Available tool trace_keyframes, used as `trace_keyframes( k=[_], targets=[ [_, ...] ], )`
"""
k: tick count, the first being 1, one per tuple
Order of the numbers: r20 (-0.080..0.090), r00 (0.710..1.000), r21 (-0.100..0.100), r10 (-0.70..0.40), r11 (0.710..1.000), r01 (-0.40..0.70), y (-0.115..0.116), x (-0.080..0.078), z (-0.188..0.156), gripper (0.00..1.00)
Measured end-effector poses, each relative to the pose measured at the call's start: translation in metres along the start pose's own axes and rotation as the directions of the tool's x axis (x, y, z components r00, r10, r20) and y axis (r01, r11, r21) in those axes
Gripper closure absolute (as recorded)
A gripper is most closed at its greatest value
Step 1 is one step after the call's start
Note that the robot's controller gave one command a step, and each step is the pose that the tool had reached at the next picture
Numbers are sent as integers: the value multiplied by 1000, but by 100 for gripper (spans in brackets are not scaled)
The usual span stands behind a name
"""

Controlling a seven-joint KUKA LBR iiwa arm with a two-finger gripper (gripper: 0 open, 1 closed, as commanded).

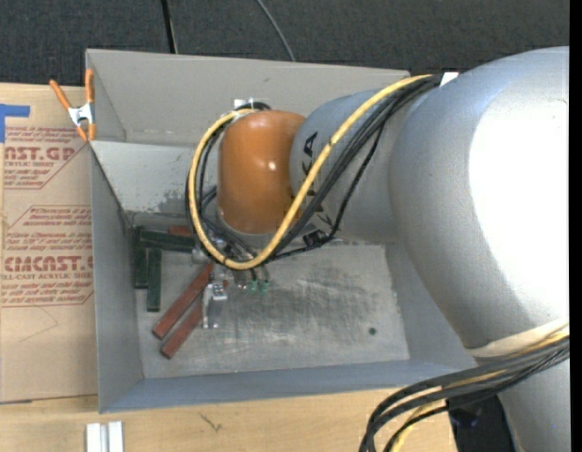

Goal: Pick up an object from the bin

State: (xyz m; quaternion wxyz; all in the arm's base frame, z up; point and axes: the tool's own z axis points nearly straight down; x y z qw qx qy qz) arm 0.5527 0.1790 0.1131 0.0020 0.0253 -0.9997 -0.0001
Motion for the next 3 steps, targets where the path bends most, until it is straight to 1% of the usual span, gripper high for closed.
trace_keyframes(
  k=[1,2,3],
  targets=[
    [5,1000,-1,-1,1000,1,0,-1,-4,0],
    [14,951,1,-310,951,310,5,-6,38,100],
    [14,951,1,-310,951,310,5,-6,38,100]
  ],
)
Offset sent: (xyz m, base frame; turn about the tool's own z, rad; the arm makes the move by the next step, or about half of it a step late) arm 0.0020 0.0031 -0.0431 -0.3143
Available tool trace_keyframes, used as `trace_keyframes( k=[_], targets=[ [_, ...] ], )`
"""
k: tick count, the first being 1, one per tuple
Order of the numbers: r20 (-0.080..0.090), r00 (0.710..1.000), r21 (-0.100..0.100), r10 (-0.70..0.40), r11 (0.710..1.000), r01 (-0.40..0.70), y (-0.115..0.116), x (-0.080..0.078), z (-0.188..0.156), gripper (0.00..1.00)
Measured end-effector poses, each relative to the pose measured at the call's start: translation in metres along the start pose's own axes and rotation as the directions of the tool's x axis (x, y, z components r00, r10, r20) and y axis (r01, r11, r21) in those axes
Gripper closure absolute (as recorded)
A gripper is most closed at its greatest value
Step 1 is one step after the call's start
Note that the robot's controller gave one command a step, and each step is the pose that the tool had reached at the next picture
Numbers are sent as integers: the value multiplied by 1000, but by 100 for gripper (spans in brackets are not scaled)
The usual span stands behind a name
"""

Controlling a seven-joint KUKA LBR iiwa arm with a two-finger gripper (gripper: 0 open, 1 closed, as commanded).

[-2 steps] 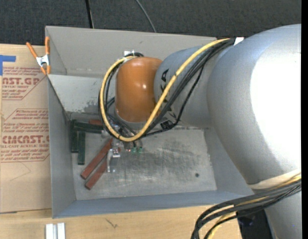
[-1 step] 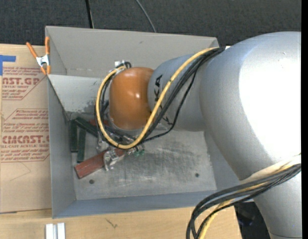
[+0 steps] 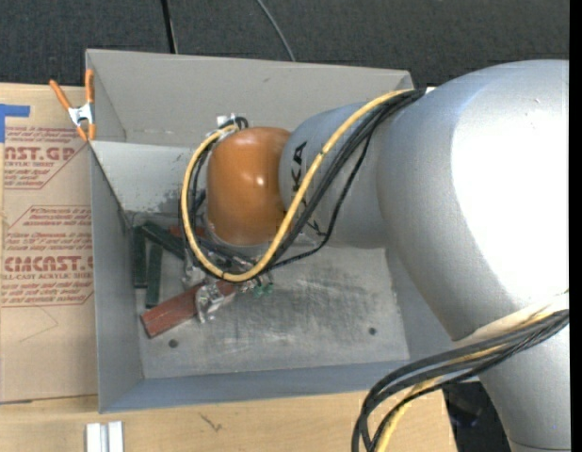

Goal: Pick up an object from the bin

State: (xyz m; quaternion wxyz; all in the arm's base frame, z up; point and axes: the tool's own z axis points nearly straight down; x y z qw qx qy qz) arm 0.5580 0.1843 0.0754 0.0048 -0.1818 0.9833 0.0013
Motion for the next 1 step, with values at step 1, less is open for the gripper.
trace_keyframes(
  k=[1],
  targets=[
    [-5,998,1,-60,998,60,5,22,-193,100]
  ],
)
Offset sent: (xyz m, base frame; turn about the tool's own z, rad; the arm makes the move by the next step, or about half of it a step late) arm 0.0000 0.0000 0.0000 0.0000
